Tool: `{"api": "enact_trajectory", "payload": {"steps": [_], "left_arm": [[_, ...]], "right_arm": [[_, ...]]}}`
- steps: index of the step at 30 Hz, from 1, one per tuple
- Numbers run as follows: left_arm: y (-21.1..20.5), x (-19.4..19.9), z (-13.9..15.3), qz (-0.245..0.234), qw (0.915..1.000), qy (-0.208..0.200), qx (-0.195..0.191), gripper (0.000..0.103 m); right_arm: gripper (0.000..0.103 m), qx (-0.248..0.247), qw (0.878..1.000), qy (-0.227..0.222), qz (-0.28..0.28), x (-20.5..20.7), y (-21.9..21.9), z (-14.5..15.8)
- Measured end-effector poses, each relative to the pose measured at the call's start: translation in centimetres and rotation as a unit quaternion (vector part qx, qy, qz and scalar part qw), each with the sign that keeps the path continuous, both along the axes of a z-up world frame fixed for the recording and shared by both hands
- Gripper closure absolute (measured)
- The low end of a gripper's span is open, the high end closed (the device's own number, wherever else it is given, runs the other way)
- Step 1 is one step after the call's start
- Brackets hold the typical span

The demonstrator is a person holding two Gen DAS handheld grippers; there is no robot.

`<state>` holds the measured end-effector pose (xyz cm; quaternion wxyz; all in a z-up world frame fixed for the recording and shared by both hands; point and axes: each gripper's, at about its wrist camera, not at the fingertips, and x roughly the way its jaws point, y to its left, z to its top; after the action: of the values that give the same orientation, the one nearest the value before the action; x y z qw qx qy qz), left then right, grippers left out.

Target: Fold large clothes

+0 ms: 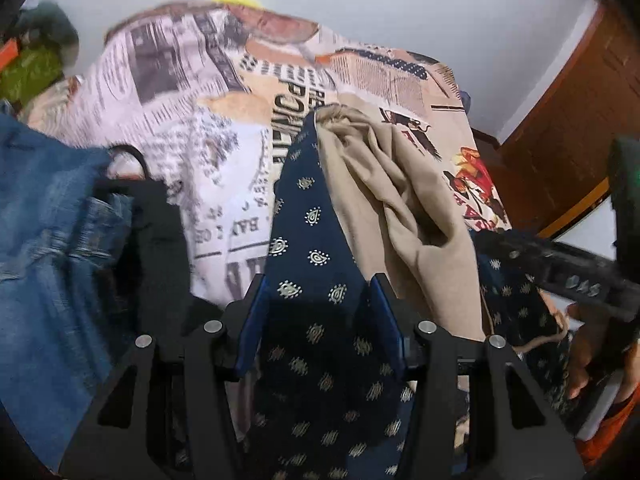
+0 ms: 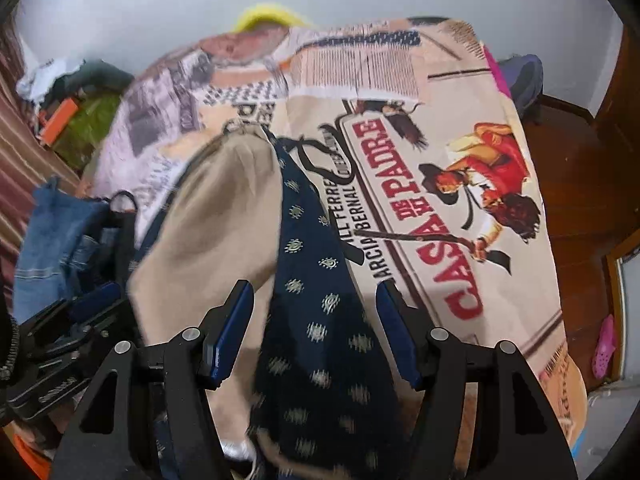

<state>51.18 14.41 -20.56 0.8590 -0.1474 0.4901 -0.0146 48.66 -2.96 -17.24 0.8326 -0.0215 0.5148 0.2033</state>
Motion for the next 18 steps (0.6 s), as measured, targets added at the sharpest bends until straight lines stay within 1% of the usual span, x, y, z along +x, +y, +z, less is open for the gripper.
{"api": "enact_trajectory", "payload": {"steps": [3, 5, 6, 7, 8, 9, 10, 11, 12, 13, 15, 17, 18], "left_arm": [[0.4, 0.4, -0.8, -0.001, 0.9998, 0.001, -0.022, 0.052], [0.5, 0.6, -1.4, -0.002, 0.9995, 0.004, -0.031, 0.054], [0.4, 0.7, -1.5, -0.002, 0.9996, 0.0, -0.028, 0.057], [0.3, 0.6, -1.5, -0.003, 0.9998, -0.008, -0.019, 0.063], [0.2, 0.6, -1.4, -0.004, 0.9998, -0.014, -0.01, 0.067], [0.0, 0.5, -1.3, -0.007, 0.9998, -0.02, -0.002, 0.075], [-0.2, 0.4, -1.2, -0.008, 0.9997, -0.024, 0.005, 0.083], [-0.4, 0.3, -1.1, -0.009, 0.9995, -0.025, 0.016, 0.086], [-0.6, 0.2, -0.9, -0.008, 0.9993, -0.027, 0.025, 0.09], [-0.9, -0.1, -0.6, -0.009, 0.9988, -0.028, 0.039, 0.092], [-1.2, -0.6, 0.1, -0.011, 0.998, -0.03, 0.054, 0.093], [-1.4, -1.4, 1.2, -0.014, 0.9977, -0.038, 0.055, 0.094], [-1.4, -1.9, 1.8, -0.015, 0.9975, -0.043, 0.054, 0.094]], "right_arm": [[0.043, -0.017, 1.0, -0.001, 0.003, 0.5, 0.5, -1.0], [0.043, -0.013, 1.0, -0.004, 0.005, 0.8, 0.5, -1.2], [0.044, -0.008, 1.0, 0.0, 0.003, 1.0, 0.5, -1.4], [0.048, 0.002, 1.0, 0.007, 0.002, 1.1, 0.3, -1.5], [0.053, 0.013, 1.0, 0.014, 0.003, 1.3, 0.2, -1.6], [0.069, 0.022, 0.999, 0.023, 0.003, 1.4, 0.1, -1.7], [0.079, 0.027, 0.999, 0.031, -0.002, 1.4, -0.1, -1.8], [0.083, 0.027, 0.999, 0.031, -0.006, 1.4, -0.2, -1.8], [0.091, 0.025, 0.999, 0.028, -0.009, 1.3, -0.3, -1.7], [0.092, 0.023, 0.999, 0.024, -0.008, 1.0, -0.5, -1.5], [0.093, 0.027, 1.0, 0.007, -0.012, 0.3, -1.2, -0.5], [0.093, 0.037, 0.999, -0.01, -0.014, -0.5, -1.9, 0.8], [0.093, 0.043, 0.999, -0.023, -0.012, -1.3, -2.4, 2.0]]}}
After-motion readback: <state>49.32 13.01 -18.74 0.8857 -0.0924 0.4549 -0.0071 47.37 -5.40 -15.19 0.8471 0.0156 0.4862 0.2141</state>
